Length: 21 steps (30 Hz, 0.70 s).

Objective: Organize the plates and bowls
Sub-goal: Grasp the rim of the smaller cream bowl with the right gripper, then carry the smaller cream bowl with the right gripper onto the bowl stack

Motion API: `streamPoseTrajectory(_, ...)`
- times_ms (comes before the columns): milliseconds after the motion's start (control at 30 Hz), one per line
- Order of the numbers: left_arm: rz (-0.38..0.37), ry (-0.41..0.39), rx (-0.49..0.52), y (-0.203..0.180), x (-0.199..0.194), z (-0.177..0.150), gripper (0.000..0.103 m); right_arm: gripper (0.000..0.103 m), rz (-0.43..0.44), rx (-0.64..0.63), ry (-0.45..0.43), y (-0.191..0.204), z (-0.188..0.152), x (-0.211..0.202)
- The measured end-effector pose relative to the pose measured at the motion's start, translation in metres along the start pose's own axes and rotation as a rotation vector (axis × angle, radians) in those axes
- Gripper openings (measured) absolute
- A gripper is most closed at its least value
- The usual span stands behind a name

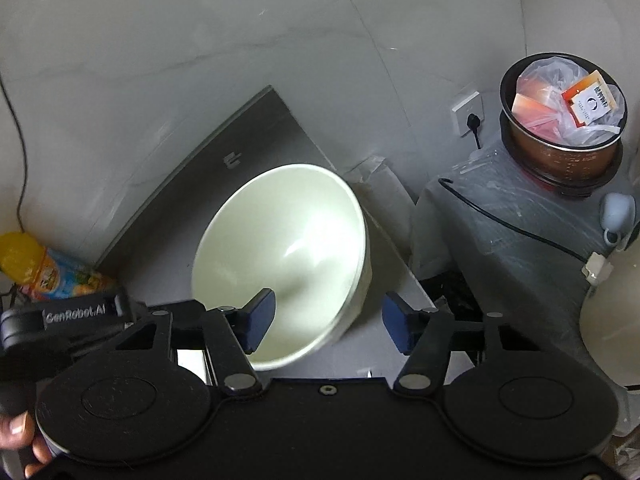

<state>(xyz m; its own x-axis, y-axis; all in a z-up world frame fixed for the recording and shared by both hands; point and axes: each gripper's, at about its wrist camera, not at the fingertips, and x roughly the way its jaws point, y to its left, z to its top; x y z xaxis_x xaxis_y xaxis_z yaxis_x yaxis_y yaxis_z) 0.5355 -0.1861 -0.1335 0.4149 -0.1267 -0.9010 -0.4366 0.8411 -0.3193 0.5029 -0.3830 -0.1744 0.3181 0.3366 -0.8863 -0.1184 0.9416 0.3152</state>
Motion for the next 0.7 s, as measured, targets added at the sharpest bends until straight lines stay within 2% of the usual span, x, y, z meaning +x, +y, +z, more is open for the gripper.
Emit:
streamPoseTrajectory(67, 0.006, 0.008, 0.015, -0.001, 0.01, 0.001, 0.064, 0.054, -0.005, 0.012, -0.001, -0.001, 0.001, 0.009)
streamPoseTrajectory(133, -0.001, 0.019, 0.012, 0.001, 0.02, 0.002, 0.055, 0.048, -0.01, 0.022, 0.009, -0.002, 0.0, 0.019)
streamPoseTrajectory(200, -0.008, 0.034, 0.0, 0.003, 0.029, 0.004, 0.041, 0.045, -0.017, 0.027, 0.015, -0.003, -0.002, 0.026)
streamPoseTrajectory(333, -0.007, 0.05, -0.01, 0.005, 0.039, 0.007, 0.031, 0.03, -0.042, 0.032, 0.04, -0.005, -0.006, 0.038)
streamPoseTrajectory(400, -0.036, 0.054, -0.009, 0.004, 0.041, 0.008, 0.017, 0.025, -0.051, 0.032, 0.041, -0.006, -0.007, 0.039)
streamPoseTrajectory(433, -0.045, 0.057, -0.001, 0.002, 0.04, 0.008, 0.014, 0.024, -0.049, 0.034, 0.039, -0.006, -0.007, 0.039)
streamPoseTrajectory(700, -0.032, 0.067, 0.001, -0.004, 0.03, 0.004, 0.013, 0.024, -0.056, 0.035, 0.02, -0.002, -0.008, 0.029)
